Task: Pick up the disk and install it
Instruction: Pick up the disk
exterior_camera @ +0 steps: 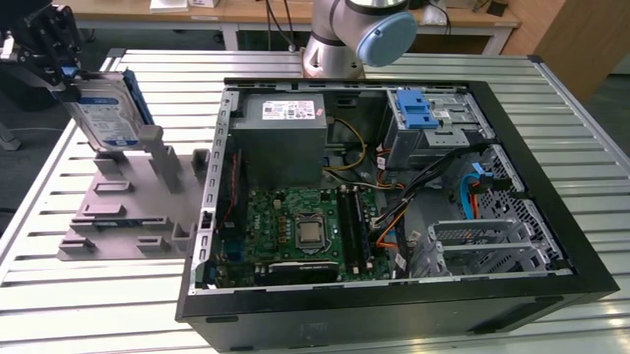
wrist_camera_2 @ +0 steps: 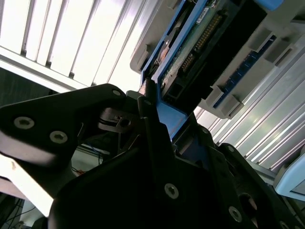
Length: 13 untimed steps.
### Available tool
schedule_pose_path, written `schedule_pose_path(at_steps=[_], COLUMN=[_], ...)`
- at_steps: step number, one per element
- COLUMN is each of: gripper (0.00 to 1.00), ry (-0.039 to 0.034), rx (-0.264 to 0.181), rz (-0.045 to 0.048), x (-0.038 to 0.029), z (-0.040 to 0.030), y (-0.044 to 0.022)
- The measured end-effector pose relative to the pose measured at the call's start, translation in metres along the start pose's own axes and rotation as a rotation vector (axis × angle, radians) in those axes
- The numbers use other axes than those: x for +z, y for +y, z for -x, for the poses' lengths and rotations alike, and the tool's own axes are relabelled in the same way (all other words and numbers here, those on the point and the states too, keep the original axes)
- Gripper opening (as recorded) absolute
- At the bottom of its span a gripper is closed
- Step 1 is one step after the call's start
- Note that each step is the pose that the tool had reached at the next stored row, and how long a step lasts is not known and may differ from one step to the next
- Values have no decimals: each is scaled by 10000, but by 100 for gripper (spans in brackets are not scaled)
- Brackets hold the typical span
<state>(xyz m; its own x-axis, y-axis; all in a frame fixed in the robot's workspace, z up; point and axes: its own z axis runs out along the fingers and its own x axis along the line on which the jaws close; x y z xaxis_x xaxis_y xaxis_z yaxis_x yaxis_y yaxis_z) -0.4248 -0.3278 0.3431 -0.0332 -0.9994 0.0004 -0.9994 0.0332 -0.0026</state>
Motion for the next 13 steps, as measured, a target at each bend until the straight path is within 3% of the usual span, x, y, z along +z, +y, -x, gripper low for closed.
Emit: schedule_pose_path(at_steps=[13], gripper=[36], ry=[0], rx=[0], rz=[0], x=[-84], z=[0], y=[0])
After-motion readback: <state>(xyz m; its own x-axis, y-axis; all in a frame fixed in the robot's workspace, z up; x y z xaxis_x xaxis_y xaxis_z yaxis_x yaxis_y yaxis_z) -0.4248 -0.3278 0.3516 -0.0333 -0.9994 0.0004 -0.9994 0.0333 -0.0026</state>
